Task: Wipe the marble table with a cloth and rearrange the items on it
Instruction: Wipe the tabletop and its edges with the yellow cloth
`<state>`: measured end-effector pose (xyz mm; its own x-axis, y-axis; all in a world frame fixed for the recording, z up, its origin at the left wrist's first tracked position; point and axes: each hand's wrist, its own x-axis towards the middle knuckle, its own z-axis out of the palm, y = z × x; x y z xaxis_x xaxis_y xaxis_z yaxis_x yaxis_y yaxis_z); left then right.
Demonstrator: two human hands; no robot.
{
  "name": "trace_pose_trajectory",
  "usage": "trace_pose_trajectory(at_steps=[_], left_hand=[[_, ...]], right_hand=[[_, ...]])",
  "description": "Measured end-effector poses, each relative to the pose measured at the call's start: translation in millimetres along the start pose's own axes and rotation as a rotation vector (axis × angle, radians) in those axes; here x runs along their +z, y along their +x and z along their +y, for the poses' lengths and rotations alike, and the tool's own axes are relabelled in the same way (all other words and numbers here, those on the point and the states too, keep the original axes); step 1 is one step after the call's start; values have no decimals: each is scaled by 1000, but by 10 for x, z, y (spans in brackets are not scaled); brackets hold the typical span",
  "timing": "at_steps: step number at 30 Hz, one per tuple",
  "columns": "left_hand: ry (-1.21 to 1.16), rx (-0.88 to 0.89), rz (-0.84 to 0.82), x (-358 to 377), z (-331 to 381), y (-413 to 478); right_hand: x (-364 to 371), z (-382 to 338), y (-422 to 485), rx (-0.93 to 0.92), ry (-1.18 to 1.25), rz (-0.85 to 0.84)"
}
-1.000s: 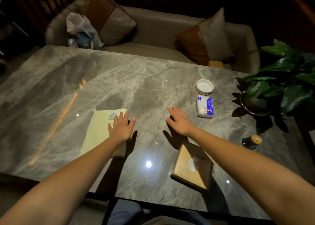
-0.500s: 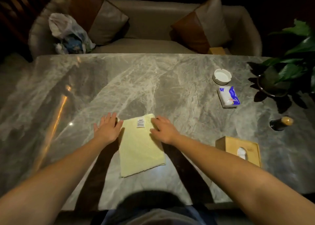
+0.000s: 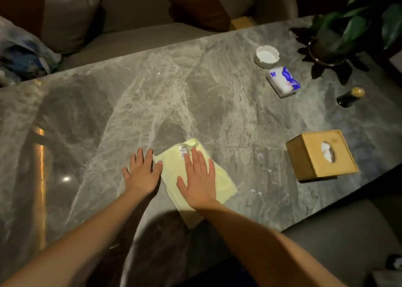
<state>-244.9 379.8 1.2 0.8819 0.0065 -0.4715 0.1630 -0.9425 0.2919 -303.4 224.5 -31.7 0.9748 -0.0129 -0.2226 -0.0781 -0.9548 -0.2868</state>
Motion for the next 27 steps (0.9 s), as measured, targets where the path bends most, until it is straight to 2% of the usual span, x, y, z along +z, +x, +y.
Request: trace_pose_trajectory(at_steps=[5, 11, 15, 17, 20, 27], left_hand=[[-147, 126, 71, 17, 517, 306], [-107, 304, 120, -144, 883, 1006], [-22, 253, 170, -77, 853, 1473], [94, 240, 256, 43, 829, 1532], [181, 258, 302, 94, 839, 1532], [188, 290, 336, 135, 810, 1535]], right_hand=[[36, 180, 149, -33, -122, -63], [-89, 464, 617, -41, -142, 28], [-239, 700, 1214, 9, -150, 114], [-372, 825, 1599, 72, -129, 167], [-589, 1001, 2207, 137, -105, 148], [-1070, 1360, 3581, 253, -89, 139]])
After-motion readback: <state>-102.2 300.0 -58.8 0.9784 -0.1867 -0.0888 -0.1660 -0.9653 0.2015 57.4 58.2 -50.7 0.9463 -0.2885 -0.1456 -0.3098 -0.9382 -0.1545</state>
